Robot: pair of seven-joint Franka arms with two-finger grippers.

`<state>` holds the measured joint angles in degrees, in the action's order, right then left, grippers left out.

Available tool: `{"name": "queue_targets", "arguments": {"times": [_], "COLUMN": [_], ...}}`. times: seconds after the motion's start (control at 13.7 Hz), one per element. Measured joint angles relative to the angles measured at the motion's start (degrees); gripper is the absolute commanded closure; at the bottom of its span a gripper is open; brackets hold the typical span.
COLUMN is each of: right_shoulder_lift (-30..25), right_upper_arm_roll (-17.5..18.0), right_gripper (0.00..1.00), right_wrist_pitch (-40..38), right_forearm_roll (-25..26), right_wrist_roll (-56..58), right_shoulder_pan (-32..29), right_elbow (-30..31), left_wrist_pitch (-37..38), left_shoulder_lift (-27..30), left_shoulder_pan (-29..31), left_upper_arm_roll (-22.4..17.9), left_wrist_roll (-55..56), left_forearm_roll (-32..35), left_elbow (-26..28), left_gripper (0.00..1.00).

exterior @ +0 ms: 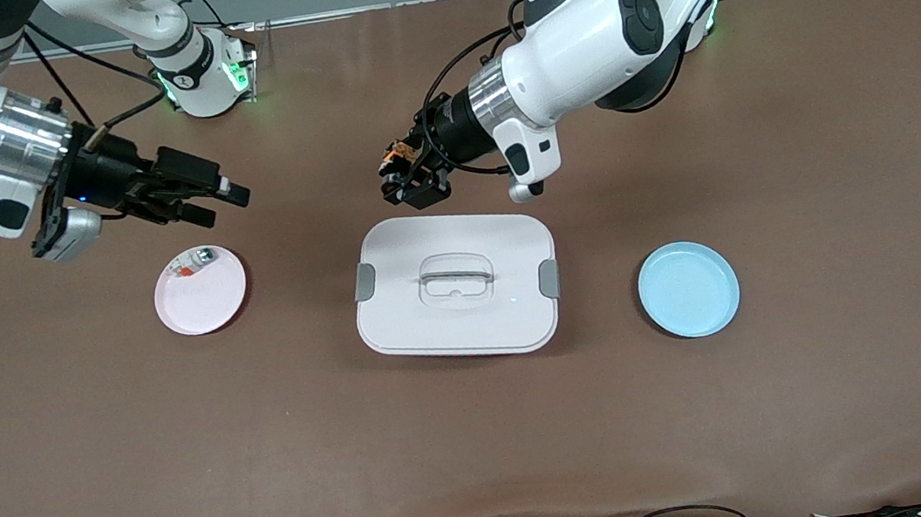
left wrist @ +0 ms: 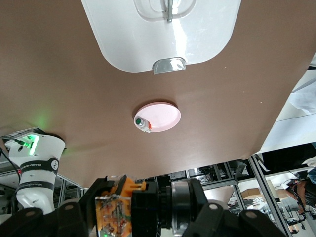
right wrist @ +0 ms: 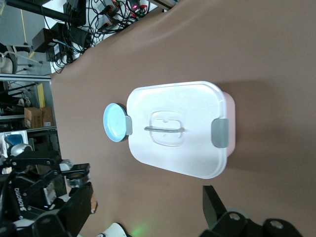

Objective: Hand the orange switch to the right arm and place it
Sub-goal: 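Reach the right gripper to the switch held by the left gripper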

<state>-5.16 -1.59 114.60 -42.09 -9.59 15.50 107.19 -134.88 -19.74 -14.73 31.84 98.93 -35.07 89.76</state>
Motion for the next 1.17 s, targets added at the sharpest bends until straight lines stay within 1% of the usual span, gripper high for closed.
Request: {"name": "queue_targets", "arguments": {"times": [0.29,0.59,0.66,0.8,0.95,1.02,1.17], "right_shoulder_lift": [-0.07,-0.19,-0.21,-0.23,-0.22,-0.23,-0.23], "right_upper_arm_roll": [0.08,0.52,1.31,4.07,6.32,6.72,6.75], "right_gripper": [0.0,0.0,0.0,0.0,0.0,0.0,0.0], "right_wrist_pitch": [5.78,11.75,13.9,18.61,20.83,21.05,21.25], "right_forearm_roll": [-0.27,-0.29,-0.29,-0.22,1.77,2.97,3.77], "right_wrist_roll": [-6.71,-10.46,-11.21,-11.67,-11.73,-11.99,-12.24], "right_shoulder_pan": [7.0,11.64,12.46,13.16,13.34,13.38,13.37], "right_elbow": [0.05,0.29,0.9,3.3,5.28,5.74,5.98], "left_wrist_pitch": [-0.17,-0.19,-0.2,-0.2,-0.2,-0.21,-0.24], "left_shoulder_lift": [0.0,0.0,0.0,0.0,0.0,0.0,0.0], "left_shoulder_pan": [-0.01,-0.01,0.0,0.0,0.02,0.04,0.1], "left_upper_arm_roll": [0.0,0.0,0.0,0.0,0.0,0.0,-0.01], "left_wrist_roll": [0.0,0.0,0.0,0.0,0.0,0.0,0.0], "left_forearm_roll": [0.03,0.03,0.03,0.03,0.03,0.03,0.03], "left_elbow": [-0.06,-0.1,-0.11,-0.12,-0.12,-0.12,-0.12], "left_gripper": [0.72,0.72,0.72,0.72,0.72,0.72,0.72]}}
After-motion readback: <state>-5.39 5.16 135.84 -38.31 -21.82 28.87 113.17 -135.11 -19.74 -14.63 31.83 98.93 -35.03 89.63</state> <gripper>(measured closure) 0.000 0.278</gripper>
